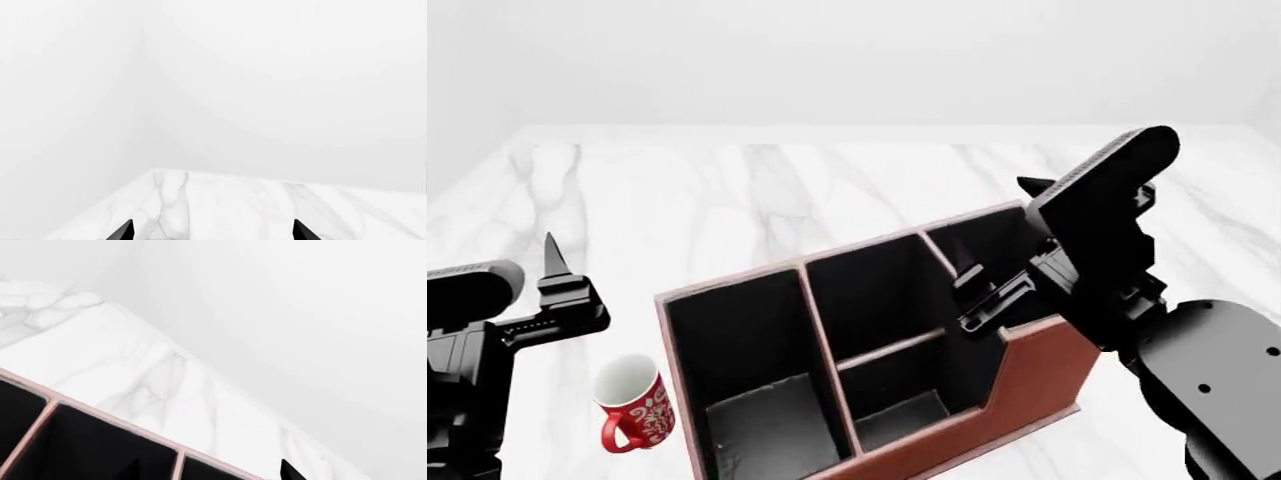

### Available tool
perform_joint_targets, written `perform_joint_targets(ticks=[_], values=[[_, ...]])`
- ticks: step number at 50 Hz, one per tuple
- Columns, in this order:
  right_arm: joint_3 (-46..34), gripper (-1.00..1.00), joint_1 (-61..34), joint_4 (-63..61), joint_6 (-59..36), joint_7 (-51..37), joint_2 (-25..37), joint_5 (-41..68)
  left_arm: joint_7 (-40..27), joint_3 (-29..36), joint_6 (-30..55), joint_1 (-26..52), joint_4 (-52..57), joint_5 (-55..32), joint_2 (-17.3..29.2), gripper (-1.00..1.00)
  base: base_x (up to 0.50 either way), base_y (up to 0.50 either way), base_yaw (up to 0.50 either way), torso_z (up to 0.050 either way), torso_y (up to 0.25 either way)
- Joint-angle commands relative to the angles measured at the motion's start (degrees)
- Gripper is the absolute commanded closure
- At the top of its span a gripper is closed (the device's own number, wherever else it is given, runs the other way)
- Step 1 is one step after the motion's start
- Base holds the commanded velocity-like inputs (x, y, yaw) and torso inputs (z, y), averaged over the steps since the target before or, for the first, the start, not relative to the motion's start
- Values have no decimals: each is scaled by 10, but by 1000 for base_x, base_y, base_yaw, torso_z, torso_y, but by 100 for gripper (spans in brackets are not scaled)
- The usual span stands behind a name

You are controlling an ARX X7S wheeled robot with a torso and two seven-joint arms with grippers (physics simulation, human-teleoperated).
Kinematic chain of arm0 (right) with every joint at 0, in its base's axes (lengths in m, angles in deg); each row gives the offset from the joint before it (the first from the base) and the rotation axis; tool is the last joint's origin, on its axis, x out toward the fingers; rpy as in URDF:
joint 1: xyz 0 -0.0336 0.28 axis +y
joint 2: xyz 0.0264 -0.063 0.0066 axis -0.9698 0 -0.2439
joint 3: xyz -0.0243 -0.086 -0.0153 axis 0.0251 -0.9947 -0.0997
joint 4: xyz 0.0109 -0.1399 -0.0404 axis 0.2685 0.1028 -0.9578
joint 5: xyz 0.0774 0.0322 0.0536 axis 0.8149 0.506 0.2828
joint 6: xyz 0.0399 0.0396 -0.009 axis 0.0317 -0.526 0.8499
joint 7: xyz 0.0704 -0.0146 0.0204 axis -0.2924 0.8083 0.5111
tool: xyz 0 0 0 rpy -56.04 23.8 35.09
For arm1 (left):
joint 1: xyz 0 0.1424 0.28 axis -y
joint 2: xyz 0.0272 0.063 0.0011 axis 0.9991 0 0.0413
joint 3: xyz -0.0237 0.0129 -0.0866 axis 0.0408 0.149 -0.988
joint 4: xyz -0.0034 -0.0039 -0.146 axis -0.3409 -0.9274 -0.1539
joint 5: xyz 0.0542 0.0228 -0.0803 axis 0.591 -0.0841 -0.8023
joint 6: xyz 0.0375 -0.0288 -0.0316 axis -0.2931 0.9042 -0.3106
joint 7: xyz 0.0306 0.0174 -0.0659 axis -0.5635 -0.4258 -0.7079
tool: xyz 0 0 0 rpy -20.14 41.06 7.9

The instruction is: Pick up the book and place it in the left compartment of the caddy.

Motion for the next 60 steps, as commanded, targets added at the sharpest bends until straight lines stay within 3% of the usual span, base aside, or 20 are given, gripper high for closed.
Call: perform_joint_targets(ticks=[1,10,17,40,60], values=[[-100,-100,-69,30,25,105,89,-17,-1,-3,-2,2,-6,-6,0,-100,0,0,0,0,0],[-173,-100,-108,53,45,168,131,-50,-4,2,-4,2,-11,-5,3,-100,0,0,0,0,0],[-178,-100,-120,40,34,196,147,-36,-6,-1,-5,2,-12,-7,4,-100,0,0,0,0,0],[-24,-100,-152,-129,-116,216,223,118,-14,1,-4,5,-20,-12,7,-100,0,0,0,0,0],[-154,-100,-92,-163,-97,218,289,61,-20,-2,4,10,-15,-20,12,-100,0,0,0,0,0]])
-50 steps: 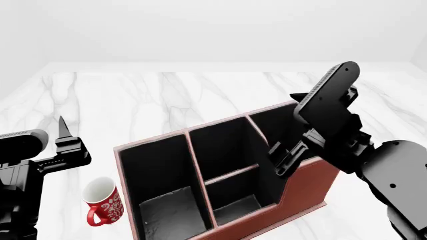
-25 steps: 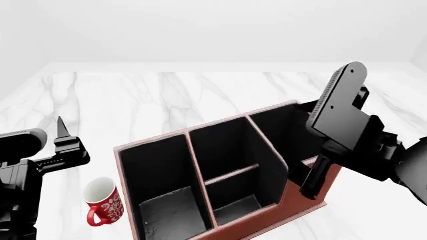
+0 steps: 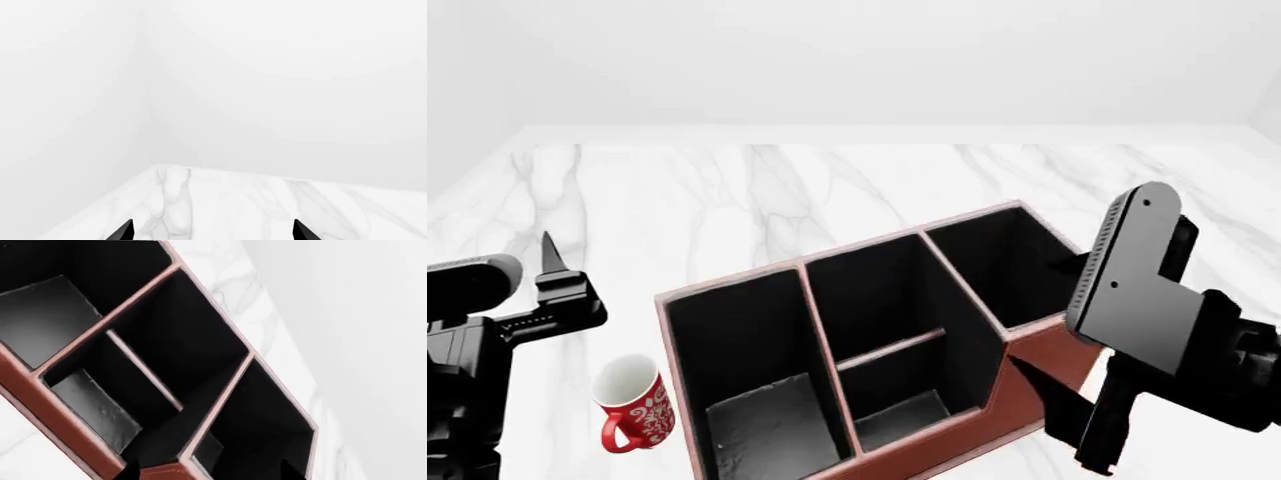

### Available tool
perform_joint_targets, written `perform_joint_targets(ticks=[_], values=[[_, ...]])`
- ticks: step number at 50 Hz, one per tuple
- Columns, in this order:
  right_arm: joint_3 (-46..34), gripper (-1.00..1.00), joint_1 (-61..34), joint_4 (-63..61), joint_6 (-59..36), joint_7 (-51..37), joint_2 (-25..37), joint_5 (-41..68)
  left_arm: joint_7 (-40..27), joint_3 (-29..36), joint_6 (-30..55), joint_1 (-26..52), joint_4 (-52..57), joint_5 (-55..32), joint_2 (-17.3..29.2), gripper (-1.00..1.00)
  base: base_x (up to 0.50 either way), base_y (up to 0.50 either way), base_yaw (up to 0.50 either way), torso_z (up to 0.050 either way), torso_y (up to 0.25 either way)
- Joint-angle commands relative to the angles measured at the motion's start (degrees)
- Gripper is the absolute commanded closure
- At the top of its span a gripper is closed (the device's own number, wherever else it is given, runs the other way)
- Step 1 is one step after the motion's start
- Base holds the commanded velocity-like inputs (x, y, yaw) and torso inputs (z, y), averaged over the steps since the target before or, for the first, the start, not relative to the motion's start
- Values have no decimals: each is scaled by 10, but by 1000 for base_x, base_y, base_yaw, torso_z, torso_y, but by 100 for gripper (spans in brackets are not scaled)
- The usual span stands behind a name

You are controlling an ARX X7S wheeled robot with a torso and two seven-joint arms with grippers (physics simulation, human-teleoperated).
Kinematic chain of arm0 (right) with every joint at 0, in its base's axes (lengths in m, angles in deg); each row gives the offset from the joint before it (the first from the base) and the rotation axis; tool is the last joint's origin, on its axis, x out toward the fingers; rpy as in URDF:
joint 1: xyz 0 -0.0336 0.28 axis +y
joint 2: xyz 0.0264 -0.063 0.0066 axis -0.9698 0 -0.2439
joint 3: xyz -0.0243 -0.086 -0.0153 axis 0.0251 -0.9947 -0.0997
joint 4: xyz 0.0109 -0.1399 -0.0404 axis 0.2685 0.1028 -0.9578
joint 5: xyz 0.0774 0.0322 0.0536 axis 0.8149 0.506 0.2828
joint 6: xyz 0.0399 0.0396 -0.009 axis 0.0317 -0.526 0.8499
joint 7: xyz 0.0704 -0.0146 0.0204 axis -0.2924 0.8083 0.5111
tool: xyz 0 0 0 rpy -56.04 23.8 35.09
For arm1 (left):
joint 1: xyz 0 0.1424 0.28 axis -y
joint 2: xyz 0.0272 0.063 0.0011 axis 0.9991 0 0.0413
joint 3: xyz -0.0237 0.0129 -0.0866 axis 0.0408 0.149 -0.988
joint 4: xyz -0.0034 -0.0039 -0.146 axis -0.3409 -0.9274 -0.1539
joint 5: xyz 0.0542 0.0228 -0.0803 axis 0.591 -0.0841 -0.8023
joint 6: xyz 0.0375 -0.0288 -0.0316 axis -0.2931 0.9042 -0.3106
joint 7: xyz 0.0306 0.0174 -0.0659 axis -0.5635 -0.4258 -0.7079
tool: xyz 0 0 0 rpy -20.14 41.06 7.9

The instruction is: Pick up the book and place it in the left compartment of the caddy.

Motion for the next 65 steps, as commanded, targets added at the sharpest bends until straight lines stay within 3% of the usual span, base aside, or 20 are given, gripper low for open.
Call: perform_joint_targets(ticks=[1,15,21,29,38,45,52,56,65], values=[[-72,-100,28,-31,0,2,38,-29,-3,-4,4,2,2,-5,3,-100,0,0,0,0,0],[-74,-100,62,-93,-41,-35,85,27,-8,0,0,0,-2,-7,3,-100,0,0,0,0,0],[-174,-100,-58,-94,-8,-136,140,178,-10,-3,6,4,2,-12,4,-100,0,0,0,0,0],[-251,-100,-133,-94,13,-157,158,206,-12,1,3,5,-3,-12,5,-100,0,0,0,0,0],[-286,-100,-196,-94,29,-170,177,242,-14,0,3,4,-2,-15,6,-100,0,0,0,0,0],[-456,-100,-431,-94,56,-206,185,340,-16,1,-2,1,-5,-15,7,-100,0,0,0,0,0],[-691,-100,-633,-94,114,-239,179,371,-17,-1,-4,-1,-4,-17,8,-100,0,0,0,0,0],[-811,-100,-689,-94,157,-255,171,348,-17,1,-9,-3,-8,-16,8,-100,0,0,0,0,0],[-856,-100,-614,-73,215,-272,146,299,-19,-2,-9,-5,-7,-19,10,-100,0,0,0,0,0]])
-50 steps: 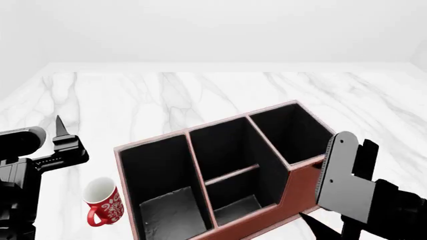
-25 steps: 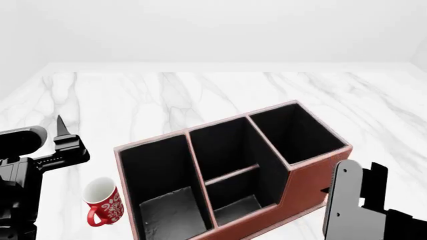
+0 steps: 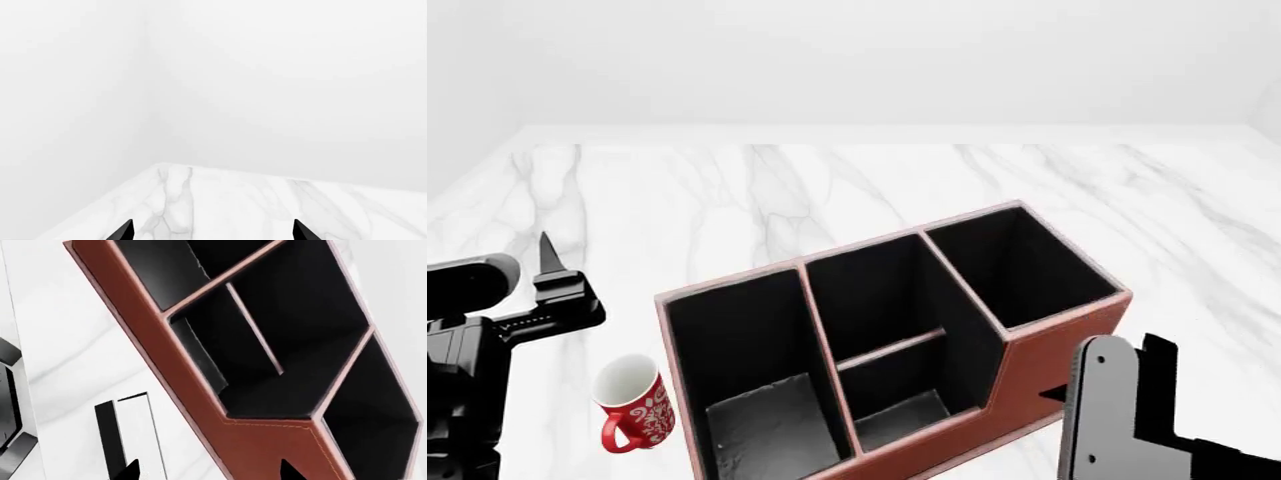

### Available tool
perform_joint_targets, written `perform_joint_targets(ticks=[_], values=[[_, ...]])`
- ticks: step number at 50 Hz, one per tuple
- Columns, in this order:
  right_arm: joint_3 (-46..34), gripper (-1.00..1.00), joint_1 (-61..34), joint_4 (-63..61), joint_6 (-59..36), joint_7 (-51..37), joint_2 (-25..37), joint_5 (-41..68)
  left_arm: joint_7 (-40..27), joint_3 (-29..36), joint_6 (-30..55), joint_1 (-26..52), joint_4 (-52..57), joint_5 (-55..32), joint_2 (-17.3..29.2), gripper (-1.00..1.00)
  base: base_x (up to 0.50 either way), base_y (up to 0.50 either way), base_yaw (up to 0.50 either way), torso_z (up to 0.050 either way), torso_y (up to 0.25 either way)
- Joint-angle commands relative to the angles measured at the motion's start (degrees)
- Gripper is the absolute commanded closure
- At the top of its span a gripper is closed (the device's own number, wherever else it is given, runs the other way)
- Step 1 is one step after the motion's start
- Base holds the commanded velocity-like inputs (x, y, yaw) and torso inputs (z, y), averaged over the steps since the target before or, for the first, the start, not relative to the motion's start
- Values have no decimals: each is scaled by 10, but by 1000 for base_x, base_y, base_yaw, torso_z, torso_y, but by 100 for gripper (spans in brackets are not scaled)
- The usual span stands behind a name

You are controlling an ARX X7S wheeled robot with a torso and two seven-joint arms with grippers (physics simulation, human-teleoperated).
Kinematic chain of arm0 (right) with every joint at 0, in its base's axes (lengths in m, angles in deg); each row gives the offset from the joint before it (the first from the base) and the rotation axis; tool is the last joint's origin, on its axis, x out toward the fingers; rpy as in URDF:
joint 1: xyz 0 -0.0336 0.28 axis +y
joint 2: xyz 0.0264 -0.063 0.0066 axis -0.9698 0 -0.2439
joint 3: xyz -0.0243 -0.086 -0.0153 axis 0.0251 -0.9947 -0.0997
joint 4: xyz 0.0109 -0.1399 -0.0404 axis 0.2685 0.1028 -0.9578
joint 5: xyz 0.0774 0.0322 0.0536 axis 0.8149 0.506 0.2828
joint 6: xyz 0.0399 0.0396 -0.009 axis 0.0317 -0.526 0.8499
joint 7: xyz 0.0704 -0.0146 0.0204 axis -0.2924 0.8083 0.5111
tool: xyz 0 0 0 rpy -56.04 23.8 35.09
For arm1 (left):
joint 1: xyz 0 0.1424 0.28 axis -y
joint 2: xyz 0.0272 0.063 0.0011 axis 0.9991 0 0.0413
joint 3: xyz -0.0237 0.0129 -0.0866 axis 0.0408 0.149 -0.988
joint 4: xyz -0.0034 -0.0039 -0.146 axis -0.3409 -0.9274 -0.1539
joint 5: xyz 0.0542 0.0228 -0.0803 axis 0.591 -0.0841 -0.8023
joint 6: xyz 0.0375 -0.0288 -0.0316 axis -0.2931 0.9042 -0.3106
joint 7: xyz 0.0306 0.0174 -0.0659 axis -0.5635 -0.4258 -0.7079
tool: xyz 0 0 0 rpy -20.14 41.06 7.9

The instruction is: Pick up the book and place it in the left compartment of the caddy.

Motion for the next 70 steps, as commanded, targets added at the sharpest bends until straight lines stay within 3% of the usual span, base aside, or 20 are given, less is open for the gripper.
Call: perform_joint_targets(ticks=[1,45,70], values=[[-140,-100,-38,13,68,-30,-20,-19,-2,-2,-2,-3,0,-3,2,-100,0,0,0,0,0],[-200,-100,105,95,165,-45,-79,-104,-13,2,-6,-3,-5,-12,10,-100,0,0,0,0,0],[-208,-100,120,113,159,-49,-81,-116,-19,-3,-6,-5,-1,-20,15,-100,0,0,0,0,0]])
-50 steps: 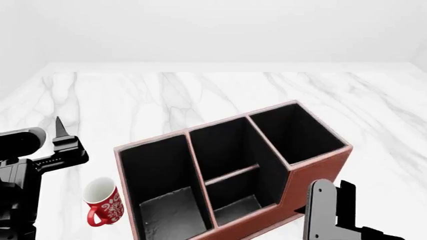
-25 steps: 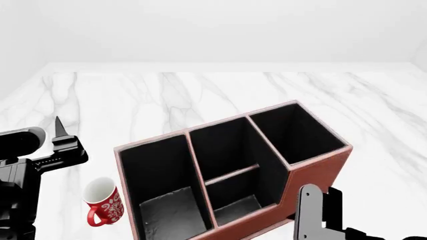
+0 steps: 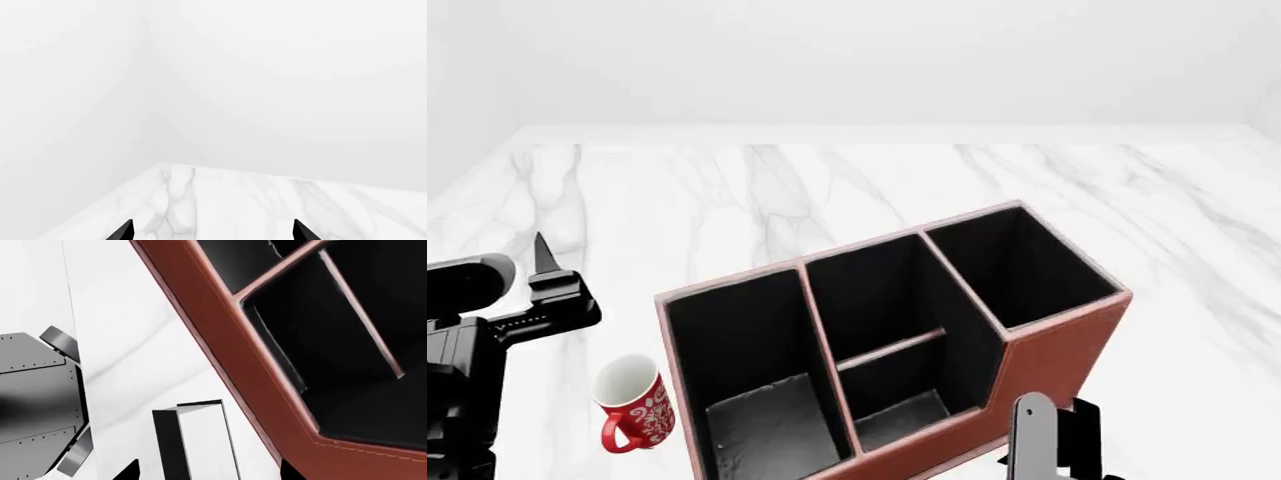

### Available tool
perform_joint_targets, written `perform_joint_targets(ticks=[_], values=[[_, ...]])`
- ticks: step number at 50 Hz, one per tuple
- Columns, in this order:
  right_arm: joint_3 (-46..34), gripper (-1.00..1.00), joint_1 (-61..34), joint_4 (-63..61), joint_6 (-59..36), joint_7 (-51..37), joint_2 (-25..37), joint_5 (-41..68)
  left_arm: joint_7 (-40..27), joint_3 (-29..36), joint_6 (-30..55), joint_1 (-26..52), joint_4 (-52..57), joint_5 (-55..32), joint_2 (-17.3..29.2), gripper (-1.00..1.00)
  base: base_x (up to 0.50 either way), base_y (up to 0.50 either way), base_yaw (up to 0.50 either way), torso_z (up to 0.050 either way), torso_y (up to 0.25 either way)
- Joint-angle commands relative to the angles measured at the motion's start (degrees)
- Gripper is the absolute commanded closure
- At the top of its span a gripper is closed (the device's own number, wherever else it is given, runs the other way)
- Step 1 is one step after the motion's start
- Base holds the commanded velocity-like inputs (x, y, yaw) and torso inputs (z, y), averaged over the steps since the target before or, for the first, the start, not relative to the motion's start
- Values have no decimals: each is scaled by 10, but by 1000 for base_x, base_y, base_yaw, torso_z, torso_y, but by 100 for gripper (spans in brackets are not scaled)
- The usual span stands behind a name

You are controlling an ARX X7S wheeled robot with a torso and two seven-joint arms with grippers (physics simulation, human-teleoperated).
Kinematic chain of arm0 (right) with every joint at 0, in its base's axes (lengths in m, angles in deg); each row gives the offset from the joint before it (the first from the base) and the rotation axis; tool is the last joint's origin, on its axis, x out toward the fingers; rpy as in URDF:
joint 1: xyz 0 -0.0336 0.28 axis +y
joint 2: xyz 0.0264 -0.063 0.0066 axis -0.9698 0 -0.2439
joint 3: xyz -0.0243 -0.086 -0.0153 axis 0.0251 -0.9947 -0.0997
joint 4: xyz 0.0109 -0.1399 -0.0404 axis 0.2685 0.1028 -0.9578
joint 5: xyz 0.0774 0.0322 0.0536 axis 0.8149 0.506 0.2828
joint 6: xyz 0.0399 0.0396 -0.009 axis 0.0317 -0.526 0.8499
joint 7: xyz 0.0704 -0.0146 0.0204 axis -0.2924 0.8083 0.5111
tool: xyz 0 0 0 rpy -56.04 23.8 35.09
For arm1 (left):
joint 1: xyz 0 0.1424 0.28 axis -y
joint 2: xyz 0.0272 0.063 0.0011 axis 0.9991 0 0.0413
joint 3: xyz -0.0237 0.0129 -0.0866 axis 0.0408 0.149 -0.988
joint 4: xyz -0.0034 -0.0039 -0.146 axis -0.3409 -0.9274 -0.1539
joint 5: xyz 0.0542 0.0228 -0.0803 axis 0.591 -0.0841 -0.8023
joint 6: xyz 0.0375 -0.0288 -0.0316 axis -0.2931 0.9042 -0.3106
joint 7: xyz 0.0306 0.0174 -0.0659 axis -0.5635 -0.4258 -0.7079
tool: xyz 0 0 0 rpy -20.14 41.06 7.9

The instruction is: Pick up the book and place it in the left compartment of the caddy.

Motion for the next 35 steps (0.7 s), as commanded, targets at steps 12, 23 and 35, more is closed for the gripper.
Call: perform_joint_targets(ticks=[12,23,35], values=[[-13,-100,42,44,31,-4,-9,-23,-6,-1,-1,-1,2,-7,4,-100,0,0,0,0,0],[-26,-100,87,80,63,-6,-30,-41,-10,5,-3,0,0,-9,6,-100,0,0,0,0,0],[-29,-100,114,122,87,-3,-42,-44,-12,5,-8,-4,-2,-10,8,-100,0,0,0,0,0]])
